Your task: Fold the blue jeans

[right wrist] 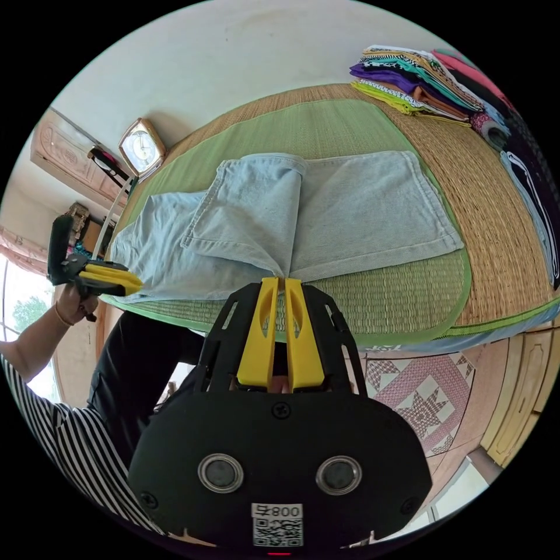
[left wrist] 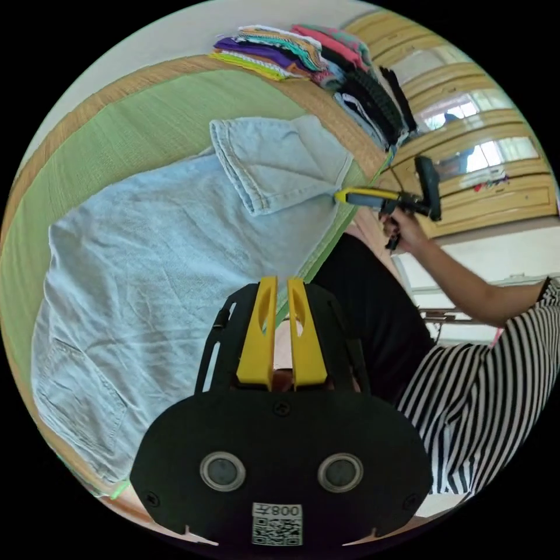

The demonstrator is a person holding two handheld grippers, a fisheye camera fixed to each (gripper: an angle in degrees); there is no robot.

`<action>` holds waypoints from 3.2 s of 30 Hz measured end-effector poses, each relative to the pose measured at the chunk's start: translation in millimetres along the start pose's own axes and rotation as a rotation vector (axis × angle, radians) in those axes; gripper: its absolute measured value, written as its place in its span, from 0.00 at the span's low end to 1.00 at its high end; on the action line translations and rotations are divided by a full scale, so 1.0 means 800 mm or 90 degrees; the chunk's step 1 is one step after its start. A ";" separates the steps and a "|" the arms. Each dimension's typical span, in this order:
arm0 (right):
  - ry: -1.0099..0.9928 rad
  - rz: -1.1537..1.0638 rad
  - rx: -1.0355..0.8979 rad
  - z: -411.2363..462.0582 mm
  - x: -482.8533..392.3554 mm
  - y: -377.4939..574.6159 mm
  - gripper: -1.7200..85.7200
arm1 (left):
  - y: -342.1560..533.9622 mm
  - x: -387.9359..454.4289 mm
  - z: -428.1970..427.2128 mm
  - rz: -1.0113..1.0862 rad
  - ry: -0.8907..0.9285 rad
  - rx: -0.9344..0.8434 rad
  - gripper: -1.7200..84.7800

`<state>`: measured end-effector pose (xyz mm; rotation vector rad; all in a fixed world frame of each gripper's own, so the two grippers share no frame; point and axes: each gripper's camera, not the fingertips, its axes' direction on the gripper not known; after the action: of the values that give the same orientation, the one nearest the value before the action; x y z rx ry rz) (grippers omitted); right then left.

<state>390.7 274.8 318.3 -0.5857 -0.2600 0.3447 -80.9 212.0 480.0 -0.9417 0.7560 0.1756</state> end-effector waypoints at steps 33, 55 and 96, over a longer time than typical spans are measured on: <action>0.117 -0.263 0.132 -0.065 -0.249 0.071 0.10 | -0.191 -0.133 0.088 -0.122 0.198 0.081 0.05; 0.047 -0.261 0.182 -0.148 -0.214 0.154 0.06 | -0.366 -0.192 0.129 -0.124 0.093 0.022 0.08; -0.099 0.293 0.283 -0.192 0.356 0.250 0.05 | -0.725 0.122 0.430 0.013 -0.010 -0.031 0.05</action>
<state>653.2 465.6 119.6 -0.1719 -0.1864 0.8693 426.3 118.7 925.3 -0.9778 0.7496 0.2203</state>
